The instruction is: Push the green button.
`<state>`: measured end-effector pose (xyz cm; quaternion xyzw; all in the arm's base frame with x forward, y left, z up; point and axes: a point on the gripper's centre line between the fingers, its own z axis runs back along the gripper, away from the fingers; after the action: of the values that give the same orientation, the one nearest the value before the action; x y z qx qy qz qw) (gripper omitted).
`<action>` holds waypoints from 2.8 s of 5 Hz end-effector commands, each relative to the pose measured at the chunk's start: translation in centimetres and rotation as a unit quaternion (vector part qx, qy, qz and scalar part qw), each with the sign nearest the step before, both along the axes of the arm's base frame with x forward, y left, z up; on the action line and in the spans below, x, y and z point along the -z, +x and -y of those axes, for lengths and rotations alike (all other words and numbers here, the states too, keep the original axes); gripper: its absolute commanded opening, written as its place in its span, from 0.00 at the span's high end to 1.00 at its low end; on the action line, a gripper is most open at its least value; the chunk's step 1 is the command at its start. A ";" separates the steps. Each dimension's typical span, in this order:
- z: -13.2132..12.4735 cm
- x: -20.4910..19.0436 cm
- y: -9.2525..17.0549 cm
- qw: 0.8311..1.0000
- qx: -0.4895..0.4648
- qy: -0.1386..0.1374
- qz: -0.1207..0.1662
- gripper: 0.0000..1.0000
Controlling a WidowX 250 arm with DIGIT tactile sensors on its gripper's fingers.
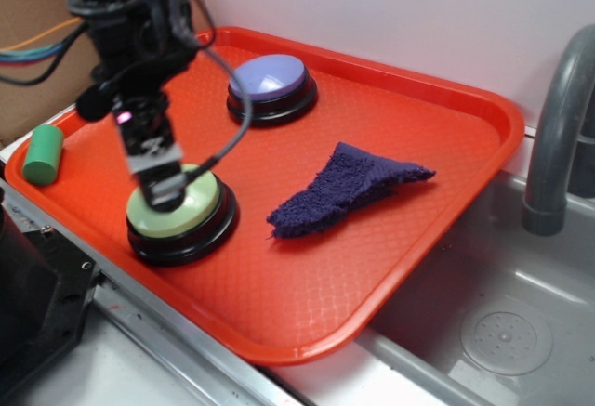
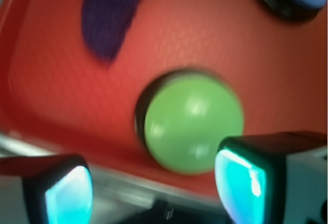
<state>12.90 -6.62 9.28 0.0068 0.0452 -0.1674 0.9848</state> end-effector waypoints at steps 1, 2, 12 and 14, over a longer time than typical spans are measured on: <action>0.3 0.9 0.0 0.998 -0.041 0.011 -0.038 0.00; 0.3 0.9 0.0 0.998 -0.041 0.011 -0.038 0.00; -5.2 -5.4 1.9 0.988 -0.151 0.018 -0.030 0.00; -4.5 -5.2 2.3 0.989 -0.138 0.021 -0.050 0.00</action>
<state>14.75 -1.53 13.42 0.0152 0.1177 -0.0236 0.9927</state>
